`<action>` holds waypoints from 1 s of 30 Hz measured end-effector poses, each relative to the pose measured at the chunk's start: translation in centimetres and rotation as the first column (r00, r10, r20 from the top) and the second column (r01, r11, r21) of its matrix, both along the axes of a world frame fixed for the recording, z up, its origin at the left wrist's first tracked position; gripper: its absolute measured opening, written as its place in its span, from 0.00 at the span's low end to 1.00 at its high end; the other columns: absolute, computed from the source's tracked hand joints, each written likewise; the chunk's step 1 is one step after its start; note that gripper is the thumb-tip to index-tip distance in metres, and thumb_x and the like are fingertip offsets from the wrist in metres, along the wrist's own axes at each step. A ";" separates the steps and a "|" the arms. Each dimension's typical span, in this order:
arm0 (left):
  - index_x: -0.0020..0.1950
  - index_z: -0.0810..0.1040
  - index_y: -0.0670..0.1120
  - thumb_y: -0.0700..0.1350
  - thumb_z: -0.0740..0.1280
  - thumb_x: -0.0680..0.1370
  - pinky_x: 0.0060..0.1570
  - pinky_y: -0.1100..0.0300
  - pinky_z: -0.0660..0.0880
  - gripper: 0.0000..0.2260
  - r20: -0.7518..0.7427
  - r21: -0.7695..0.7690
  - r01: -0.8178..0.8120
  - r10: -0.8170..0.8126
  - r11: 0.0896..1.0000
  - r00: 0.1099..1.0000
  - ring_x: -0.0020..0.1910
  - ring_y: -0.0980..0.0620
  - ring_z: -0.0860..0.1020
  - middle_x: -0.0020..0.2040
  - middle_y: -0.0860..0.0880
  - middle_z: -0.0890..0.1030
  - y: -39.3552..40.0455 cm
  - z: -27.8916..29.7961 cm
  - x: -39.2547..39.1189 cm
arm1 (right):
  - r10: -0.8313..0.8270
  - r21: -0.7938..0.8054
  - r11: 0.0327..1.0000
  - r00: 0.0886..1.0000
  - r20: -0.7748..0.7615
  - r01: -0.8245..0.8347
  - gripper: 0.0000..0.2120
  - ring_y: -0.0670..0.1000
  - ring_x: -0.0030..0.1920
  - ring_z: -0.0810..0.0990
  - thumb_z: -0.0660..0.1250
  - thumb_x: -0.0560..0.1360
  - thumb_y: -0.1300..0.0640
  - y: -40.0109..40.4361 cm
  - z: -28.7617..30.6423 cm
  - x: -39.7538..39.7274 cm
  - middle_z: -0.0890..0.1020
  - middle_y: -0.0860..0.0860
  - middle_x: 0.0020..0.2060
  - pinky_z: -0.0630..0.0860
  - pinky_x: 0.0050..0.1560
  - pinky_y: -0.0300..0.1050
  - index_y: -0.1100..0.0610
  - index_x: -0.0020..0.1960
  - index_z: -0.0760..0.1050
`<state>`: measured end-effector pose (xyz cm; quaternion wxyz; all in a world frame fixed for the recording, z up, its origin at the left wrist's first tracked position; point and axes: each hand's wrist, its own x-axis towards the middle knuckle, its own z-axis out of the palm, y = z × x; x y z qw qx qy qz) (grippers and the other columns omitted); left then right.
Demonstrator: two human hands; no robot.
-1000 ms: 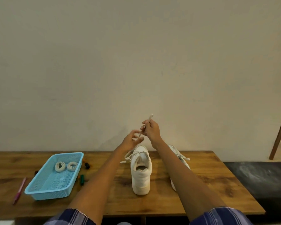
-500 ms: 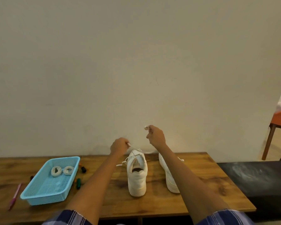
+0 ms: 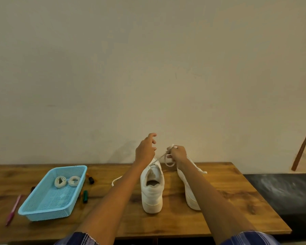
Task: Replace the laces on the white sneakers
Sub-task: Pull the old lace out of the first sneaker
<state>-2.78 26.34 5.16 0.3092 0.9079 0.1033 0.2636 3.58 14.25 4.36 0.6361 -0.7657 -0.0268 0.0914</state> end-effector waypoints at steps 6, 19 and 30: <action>0.47 0.80 0.42 0.44 0.66 0.76 0.45 0.55 0.76 0.07 -0.372 -0.109 -0.259 0.202 0.960 0.906 0.46 0.45 0.80 0.47 0.43 0.82 2.7 -4.9 0.8 | -0.161 -0.201 0.967 0.987 0.007 0.160 0.12 0.54 0.41 0.77 0.58 0.80 0.57 0.4 -1.9 3.0 0.77 0.56 0.42 0.75 0.45 0.47 0.64 0.50 0.75; 0.56 0.80 0.41 0.41 0.65 0.77 0.47 0.55 0.80 0.10 -0.516 -0.058 -0.391 0.308 0.918 0.799 0.51 0.44 0.81 0.53 0.43 0.82 3.0 -7.2 4.8 | 0.525 -0.906 0.408 0.841 0.129 -0.116 0.13 0.55 0.56 0.77 0.59 0.79 0.54 5.9 -4.9 2.0 0.79 0.55 0.55 0.70 0.48 0.43 0.60 0.59 0.73; 0.46 0.82 0.39 0.44 0.69 0.76 0.38 0.57 0.80 0.07 -0.543 -0.186 -0.366 0.215 0.912 0.812 0.40 0.46 0.83 0.40 0.44 0.83 4.8 -8.2 3.6 | 0.610 -0.956 0.282 0.753 0.245 0.082 0.12 0.55 0.57 0.78 0.59 0.78 0.66 7.2 -4.3 0.5 0.78 0.56 0.57 0.73 0.52 0.43 0.62 0.60 0.73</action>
